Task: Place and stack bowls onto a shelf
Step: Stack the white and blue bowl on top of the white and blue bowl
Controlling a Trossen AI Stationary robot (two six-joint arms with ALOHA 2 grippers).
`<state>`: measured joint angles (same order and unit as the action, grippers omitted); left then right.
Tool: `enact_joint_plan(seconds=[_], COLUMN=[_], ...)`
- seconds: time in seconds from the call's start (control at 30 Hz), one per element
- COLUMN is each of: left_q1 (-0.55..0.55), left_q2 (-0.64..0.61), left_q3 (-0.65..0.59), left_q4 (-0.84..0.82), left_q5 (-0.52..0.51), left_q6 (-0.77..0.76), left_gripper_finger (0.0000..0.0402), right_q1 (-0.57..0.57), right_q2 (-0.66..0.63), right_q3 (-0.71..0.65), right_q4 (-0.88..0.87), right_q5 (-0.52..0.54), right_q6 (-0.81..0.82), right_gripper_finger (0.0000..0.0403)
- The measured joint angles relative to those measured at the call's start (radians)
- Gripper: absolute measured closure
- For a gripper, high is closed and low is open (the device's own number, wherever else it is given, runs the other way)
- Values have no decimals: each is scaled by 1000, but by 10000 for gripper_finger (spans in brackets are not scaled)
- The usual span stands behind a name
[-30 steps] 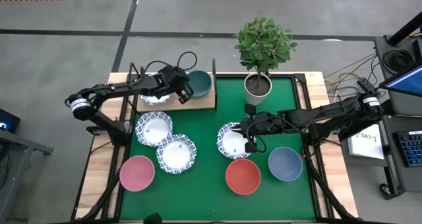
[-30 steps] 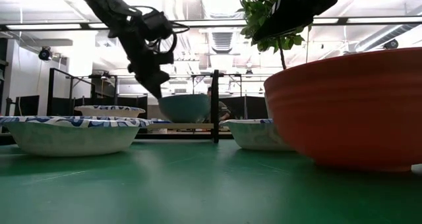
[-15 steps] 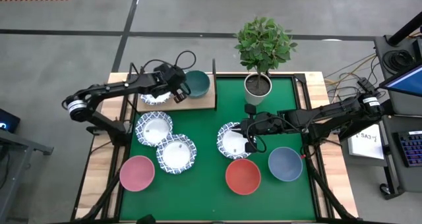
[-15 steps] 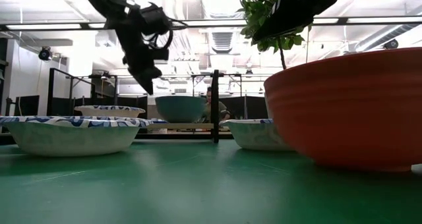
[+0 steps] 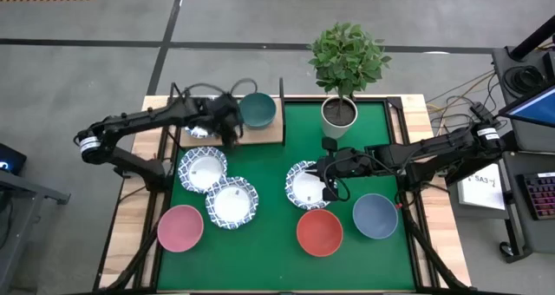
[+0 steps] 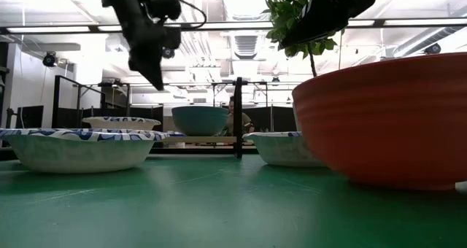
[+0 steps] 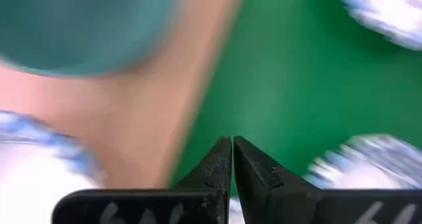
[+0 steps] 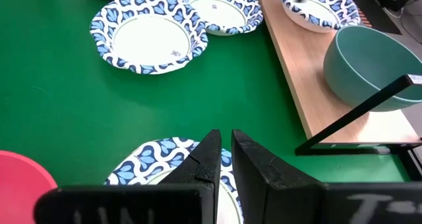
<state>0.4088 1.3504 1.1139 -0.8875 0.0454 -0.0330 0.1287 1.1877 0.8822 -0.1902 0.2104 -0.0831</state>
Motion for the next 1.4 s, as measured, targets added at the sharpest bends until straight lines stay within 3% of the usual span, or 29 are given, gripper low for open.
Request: enact_joint_plan(seconds=[0.3,0.43,0.73,0.93,1.2,1.4], left_q1=[-373,-470,-479,-472,-471,-471], left_q2=[-92,-71,19,99,210,258], left_q3=[-68,-76,-104,-154,-172,-167], left_q4=[-48,-41,-16,91,122,121], left_q5=[23,16,-156,-176,-176,-173], left_q6=[-183,-231,-135,-54,-50,-53], left_gripper_finger=[402,390,283,233,247,304], right_q1=[-1,-1,0,0,0,0], right_q2=[0,0,0,0,0,0], right_q3=[0,0,0,0,0,0], right_q4=[0,0,-2,-16,-15,-16], right_q5=[0,0,-3,-5,-4,-4], right_q6=[-14,-19,-3,17,16,17], right_gripper_finger=[376,376,376,376,376,376])
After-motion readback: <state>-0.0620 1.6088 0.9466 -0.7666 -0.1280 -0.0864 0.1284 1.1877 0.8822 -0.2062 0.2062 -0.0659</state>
